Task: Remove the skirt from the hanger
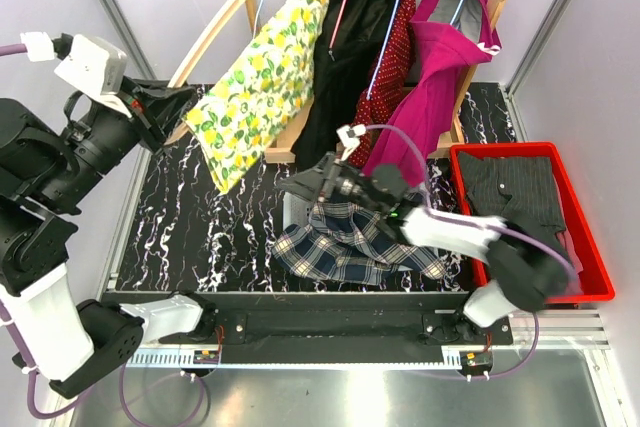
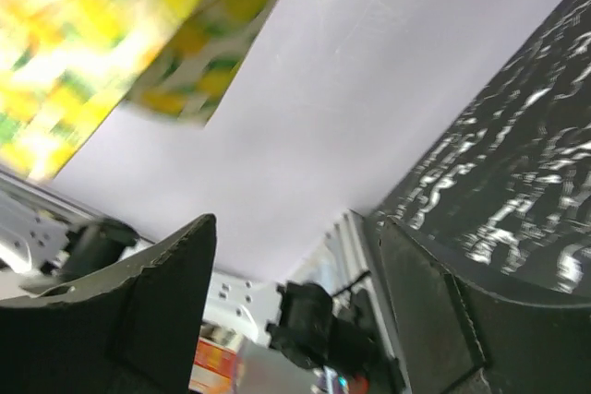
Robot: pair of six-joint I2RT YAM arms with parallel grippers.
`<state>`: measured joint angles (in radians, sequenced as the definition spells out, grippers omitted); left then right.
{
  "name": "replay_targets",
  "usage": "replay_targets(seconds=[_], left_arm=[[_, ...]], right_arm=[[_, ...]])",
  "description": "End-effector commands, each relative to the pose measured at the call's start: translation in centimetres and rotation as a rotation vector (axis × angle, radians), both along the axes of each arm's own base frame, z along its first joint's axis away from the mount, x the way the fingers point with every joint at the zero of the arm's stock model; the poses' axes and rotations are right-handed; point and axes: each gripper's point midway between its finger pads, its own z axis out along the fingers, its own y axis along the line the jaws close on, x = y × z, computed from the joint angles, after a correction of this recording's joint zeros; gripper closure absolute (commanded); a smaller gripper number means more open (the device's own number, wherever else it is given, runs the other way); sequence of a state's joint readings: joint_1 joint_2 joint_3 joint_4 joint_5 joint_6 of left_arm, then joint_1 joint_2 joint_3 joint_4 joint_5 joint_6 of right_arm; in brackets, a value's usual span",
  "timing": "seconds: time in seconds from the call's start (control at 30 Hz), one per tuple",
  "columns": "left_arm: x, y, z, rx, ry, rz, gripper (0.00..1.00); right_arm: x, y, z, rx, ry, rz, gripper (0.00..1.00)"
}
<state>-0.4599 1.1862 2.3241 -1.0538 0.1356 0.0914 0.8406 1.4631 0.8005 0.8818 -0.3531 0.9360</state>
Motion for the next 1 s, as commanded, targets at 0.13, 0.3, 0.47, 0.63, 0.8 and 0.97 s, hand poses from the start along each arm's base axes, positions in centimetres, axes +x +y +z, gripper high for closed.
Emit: replay_targets(seconds=[0.13,0.3,0.47,0.63,0.8,0.97], left_arm=[[-0.8,-0.6,0.7,-0.021,-0.035,-0.049,1.0],[-0.4,-0.9,-0.2,-0.004,-0.017,-0.055,1.0],[-0.4,-1.0,-0.5,-0.011,-0.019,-0.06,1.0],[-0.5,-1.1,-0.3,-0.016,-0.023,-0.066,1.0],[-0.4,-1.0,-0.5,-0.01,-0.024,-0.058,1.0],[0.2,-0.8,-1.1,-0.009,-0.016,-0.037,1.0]], right_arm=[[-1.0,0.9,9.5,0.511,-0.09,0.173,0.18],[-1.0,1.0,11.0,0.535,-0.129,0.178,0.19],[-1.0,1.0,12.2,0.557,-0.158,0.182,0.2],[-0.4,2.2,11.6,0.554,-0.132,0.204,0.21],[-0.2,2.1,11.6,0.555,-0.147,0.172,0.36],[-2.7,0.6,15.7,0.573,-0.295,0.2,0.86]])
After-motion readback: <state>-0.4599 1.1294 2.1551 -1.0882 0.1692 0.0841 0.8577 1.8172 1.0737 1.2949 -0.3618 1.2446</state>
